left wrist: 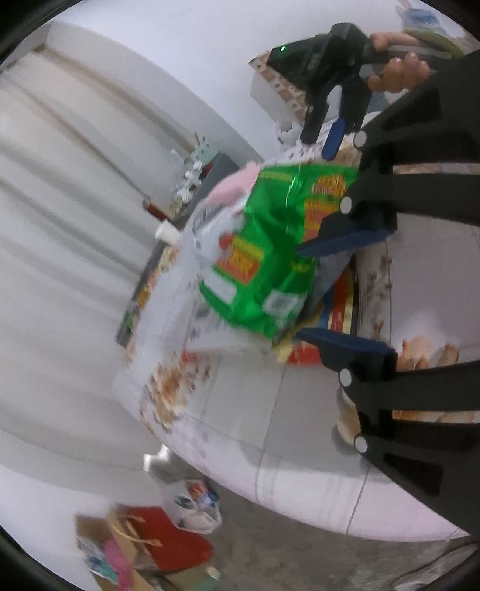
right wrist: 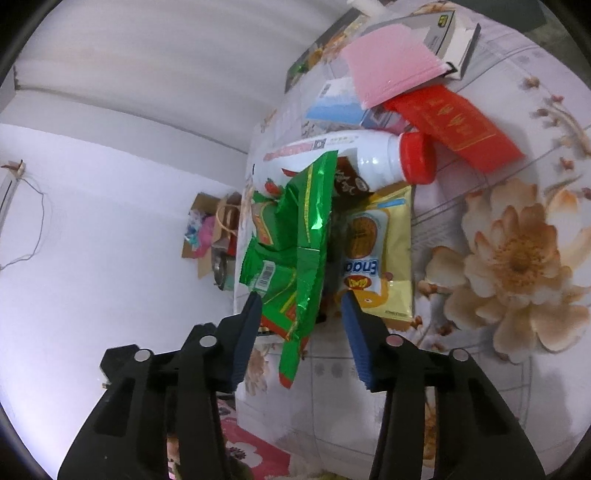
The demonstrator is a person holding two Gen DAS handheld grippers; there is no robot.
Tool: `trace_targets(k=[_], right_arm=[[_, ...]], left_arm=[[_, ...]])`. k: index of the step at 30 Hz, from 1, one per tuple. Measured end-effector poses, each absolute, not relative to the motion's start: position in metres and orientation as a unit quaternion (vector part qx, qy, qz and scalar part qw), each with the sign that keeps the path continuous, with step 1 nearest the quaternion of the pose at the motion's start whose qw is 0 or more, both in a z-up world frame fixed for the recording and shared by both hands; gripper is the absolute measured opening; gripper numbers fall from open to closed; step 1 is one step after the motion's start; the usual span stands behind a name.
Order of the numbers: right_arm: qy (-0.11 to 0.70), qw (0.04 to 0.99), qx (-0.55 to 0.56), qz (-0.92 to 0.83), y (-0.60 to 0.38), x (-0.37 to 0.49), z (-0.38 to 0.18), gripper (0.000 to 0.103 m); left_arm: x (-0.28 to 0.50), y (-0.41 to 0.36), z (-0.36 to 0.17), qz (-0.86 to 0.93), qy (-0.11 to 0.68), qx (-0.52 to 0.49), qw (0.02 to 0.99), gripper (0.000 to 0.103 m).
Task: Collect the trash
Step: 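Grasp the green snack bag with the right gripper while the left gripper grasps a red-printed packet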
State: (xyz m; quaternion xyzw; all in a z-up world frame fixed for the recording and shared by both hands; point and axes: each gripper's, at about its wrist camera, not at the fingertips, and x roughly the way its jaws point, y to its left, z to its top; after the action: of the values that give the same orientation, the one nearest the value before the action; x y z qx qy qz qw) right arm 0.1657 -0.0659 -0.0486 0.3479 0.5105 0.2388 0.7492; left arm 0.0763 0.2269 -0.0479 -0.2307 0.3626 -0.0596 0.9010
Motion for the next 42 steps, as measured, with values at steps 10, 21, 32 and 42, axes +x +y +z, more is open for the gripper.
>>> trace_targets(k=[10, 21, 32, 42], right_arm=[[0.534, 0.74, 0.336, 0.233, -0.039, 0.185, -0.064, 0.029], [0.545, 0.726, 0.351, 0.229, -0.038, 0.192, -0.076, 0.013], [0.534, 0.718, 0.373, 0.245, -0.067, 0.173, -0.075, 0.008], [0.524, 0.738, 0.365, 0.22, -0.103, 0.139, -0.074, 0.008]], left_arm=[[0.107, 0.261, -0.064, -0.052, 0.381, -0.26, 0.886, 0.028], [0.122, 0.244, -0.071, -0.075, 0.389, -0.254, 0.882, 0.019], [0.123, 0.249, -0.067, -0.06, 0.391, -0.241, 0.886, 0.019], [0.146, 0.25, -0.078, -0.055, 0.433, -0.236, 0.868, 0.019]])
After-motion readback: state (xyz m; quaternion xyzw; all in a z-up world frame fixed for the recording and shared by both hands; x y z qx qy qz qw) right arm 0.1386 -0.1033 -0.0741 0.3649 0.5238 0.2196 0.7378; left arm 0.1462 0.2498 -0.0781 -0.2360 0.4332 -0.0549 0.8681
